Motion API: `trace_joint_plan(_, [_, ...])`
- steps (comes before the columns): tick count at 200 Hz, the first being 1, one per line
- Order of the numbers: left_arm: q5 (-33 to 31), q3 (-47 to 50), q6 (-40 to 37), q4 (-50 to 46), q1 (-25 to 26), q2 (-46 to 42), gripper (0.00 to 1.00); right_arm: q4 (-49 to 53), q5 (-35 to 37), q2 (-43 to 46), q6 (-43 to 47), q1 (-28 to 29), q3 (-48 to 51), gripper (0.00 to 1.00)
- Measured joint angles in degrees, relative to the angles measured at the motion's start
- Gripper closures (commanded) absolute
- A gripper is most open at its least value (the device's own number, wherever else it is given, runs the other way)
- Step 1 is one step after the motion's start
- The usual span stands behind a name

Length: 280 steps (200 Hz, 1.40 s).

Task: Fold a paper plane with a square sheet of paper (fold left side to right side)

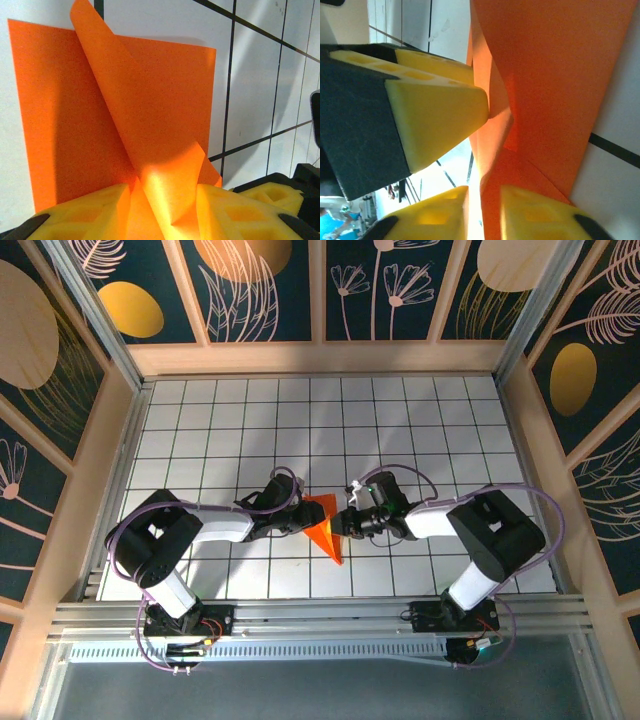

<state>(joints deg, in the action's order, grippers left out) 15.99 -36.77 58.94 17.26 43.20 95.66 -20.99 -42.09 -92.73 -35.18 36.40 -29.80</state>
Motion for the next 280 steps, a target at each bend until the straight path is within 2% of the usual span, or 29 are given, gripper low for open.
trace_joint_plan(24, [0.0,0.0,0.0,0.0,0.0,0.0,0.60,0.3,0.3,-0.1,0.1,0.0,-0.1,1.00])
trace_joint_plan(137, [0.0,0.0,0.0,0.0,0.0,0.0,0.60,5.7,6.1,-0.1,1.7,0.0,-1.0,1.00])
trace_joint_plan(280, [0.0,0.0,0.0,0.0,0.0,0.0,0.60,7.5,8.0,-0.1,2.3,0.0,-1.4,1.00])
